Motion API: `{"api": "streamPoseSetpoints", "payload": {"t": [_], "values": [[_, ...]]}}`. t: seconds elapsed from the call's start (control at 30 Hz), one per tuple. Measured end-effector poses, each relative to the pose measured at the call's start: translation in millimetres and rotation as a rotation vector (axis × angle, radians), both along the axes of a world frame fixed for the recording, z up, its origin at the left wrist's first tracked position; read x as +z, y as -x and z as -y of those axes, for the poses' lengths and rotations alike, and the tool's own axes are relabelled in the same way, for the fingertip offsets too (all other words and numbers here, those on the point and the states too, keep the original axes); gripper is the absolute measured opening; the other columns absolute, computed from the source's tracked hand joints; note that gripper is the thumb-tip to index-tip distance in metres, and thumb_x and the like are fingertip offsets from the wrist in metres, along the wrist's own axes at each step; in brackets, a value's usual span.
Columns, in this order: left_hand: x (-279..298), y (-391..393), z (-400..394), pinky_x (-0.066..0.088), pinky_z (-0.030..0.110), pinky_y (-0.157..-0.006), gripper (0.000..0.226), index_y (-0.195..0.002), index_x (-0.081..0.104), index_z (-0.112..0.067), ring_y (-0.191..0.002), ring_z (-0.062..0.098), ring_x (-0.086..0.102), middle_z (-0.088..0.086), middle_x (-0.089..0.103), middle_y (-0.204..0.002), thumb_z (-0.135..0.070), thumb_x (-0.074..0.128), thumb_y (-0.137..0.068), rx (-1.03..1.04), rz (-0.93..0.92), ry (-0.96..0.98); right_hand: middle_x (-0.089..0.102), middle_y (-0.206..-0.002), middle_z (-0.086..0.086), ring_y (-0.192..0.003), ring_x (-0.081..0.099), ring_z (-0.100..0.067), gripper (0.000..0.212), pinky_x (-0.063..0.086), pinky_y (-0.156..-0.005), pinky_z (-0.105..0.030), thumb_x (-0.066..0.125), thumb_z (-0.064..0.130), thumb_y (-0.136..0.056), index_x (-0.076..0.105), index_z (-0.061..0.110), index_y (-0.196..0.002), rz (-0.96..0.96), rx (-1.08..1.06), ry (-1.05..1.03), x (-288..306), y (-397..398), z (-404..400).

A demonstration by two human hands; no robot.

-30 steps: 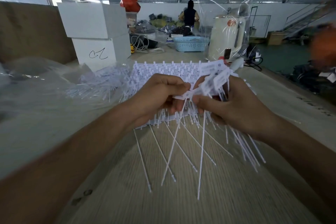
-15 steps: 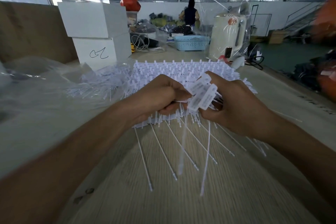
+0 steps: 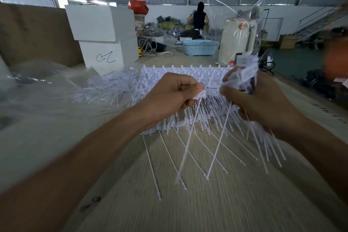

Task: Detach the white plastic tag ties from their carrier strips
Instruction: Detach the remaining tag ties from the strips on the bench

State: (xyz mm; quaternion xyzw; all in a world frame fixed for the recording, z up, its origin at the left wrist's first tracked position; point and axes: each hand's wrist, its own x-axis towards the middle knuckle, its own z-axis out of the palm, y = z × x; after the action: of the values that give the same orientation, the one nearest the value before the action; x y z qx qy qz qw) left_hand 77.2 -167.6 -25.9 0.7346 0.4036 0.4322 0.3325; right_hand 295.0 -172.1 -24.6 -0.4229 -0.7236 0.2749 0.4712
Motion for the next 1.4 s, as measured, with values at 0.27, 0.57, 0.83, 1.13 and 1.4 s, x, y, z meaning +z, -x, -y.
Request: {"api": "streamPoseSetpoints", "payload": {"t": [0.27, 0.57, 0.83, 1.13, 1.4], "values": [[-5, -7, 2, 0.051, 0.028, -0.062, 0.015, -0.110, 0.059, -0.010, -0.068, 0.017, 0.063, 0.006, 0.067, -0.072, 0.000, 0.053, -0.100, -0.074, 0.133, 0.020, 0.067, -0.065, 0.016, -0.050, 0.058, 0.004, 0.013, 0.042, -0.045, -0.011, 0.068, 0.020, -0.093, 0.064, 0.012, -0.102, -0.090, 0.194, -0.010, -15, 26, 10], [-3, -7, 5, 0.047, 0.031, -0.066, 0.013, -0.117, 0.050, -0.015, -0.070, 0.015, 0.060, -0.002, 0.060, -0.071, -0.009, 0.045, -0.105, -0.036, -0.021, -0.176, 0.060, -0.058, 0.020, -0.046, 0.051, 0.002, 0.016, 0.038, -0.042, -0.018, 0.068, 0.022, -0.094, 0.060, 0.016, -0.106, -0.169, 0.196, 0.028, -17, 28, 11], [-10, -23, 16, 0.054, 0.028, -0.070, 0.049, -0.138, 0.033, -0.023, -0.085, 0.011, 0.068, 0.001, 0.065, -0.105, -0.054, 0.038, -0.100, 0.048, -0.059, -0.057, 0.059, -0.067, -0.002, -0.047, 0.045, -0.009, 0.003, 0.036, -0.043, -0.026, 0.073, 0.028, -0.088, 0.071, 0.030, -0.088, -0.345, 0.191, 0.028, -7, 28, 16], [-29, -64, 35, 0.057, 0.036, -0.092, 0.024, -0.108, 0.067, -0.023, -0.092, 0.013, 0.073, -0.005, 0.076, -0.099, -0.041, 0.057, -0.098, -0.333, 0.189, 0.421, 0.059, -0.078, -0.002, -0.069, 0.054, -0.020, 0.019, 0.049, -0.056, -0.027, 0.063, 0.014, -0.097, 0.057, 0.004, -0.112, -0.733, -0.024, -0.065, -6, 32, 24], [-32, -64, 38, 0.038, 0.023, -0.042, 0.024, -0.090, 0.049, -0.015, -0.041, 0.013, 0.041, 0.003, 0.056, -0.057, -0.035, 0.053, -0.103, -0.298, 0.143, 0.421, 0.069, -0.101, -0.002, -0.095, 0.069, -0.016, 0.033, 0.059, -0.081, -0.033, 0.060, 0.020, -0.100, 0.053, 0.007, -0.130, -0.679, -0.017, 0.004, -10, 32, 14]]}}
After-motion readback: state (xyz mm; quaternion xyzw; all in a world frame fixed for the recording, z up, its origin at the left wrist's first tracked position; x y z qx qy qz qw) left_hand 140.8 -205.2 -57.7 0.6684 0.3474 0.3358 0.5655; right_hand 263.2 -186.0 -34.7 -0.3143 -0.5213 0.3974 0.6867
